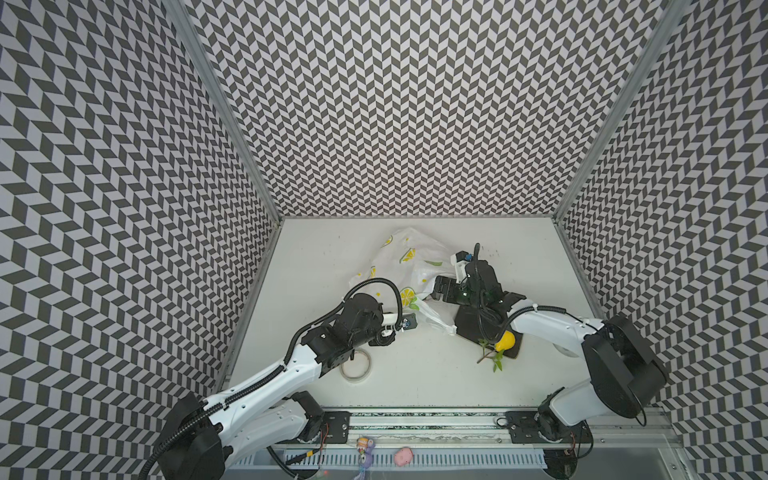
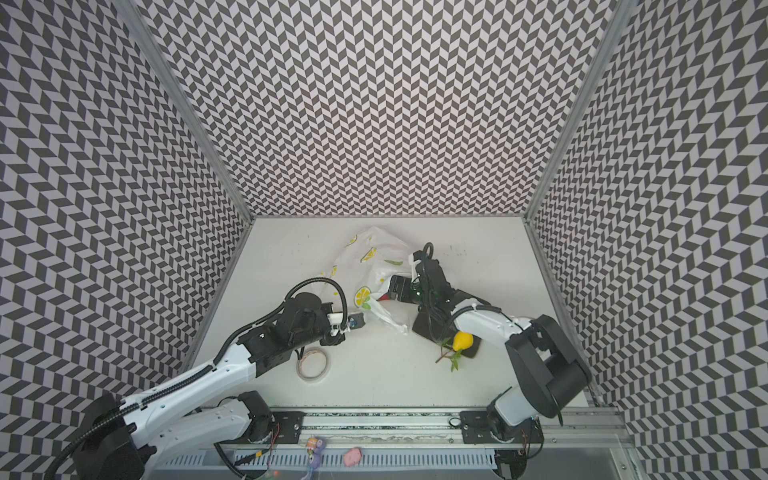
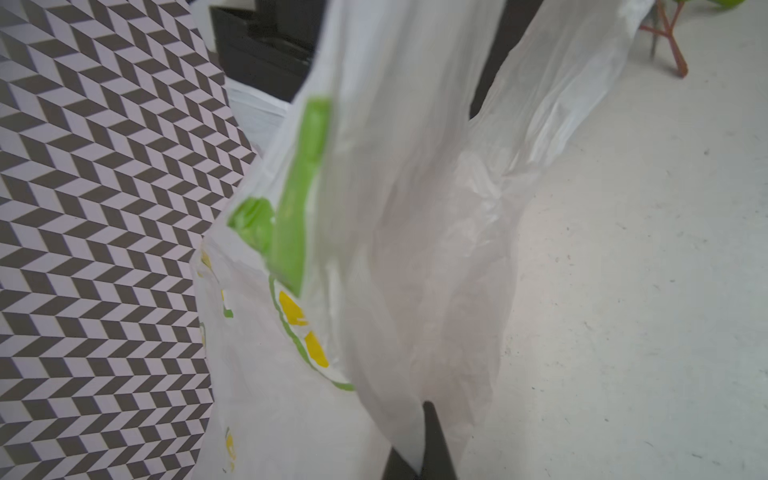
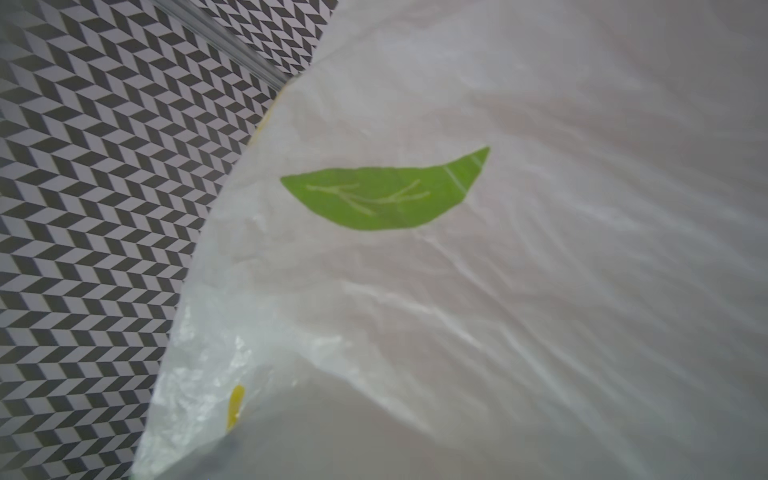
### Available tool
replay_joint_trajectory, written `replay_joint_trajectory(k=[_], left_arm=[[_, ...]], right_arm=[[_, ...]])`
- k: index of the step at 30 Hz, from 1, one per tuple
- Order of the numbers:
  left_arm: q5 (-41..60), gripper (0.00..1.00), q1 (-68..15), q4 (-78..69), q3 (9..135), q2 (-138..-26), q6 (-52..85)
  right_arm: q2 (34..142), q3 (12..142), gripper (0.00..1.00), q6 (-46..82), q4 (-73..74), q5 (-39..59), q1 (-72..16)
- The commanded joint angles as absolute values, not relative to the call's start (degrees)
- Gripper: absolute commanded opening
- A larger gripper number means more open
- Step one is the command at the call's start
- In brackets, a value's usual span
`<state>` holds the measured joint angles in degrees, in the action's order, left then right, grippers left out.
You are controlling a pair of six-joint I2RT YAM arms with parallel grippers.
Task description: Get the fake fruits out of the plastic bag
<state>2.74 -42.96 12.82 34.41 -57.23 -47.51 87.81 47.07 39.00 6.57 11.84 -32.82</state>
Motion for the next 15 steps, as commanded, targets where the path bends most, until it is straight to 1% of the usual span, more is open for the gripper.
replay_joint_trajectory(k=[1,7,15], left_arm=[[5.79,0.0,-42.77,15.38,33.52,-56.78,-51.25],[5.88,0.0,-42.93,15.38,32.52,-56.54,-52.36],[5.6,0.0,-42.97,15.93,31.67,-56.17,-53.44]], right_arm=[[90.52,49.76,0.89,38.48,5.39,6.1,-32.83],[95.46,54.19,0.86,35.98,4.69,1.35,-32.78],[102.39,58.7,0.77,32.39,2.99,-0.37,-32.78]])
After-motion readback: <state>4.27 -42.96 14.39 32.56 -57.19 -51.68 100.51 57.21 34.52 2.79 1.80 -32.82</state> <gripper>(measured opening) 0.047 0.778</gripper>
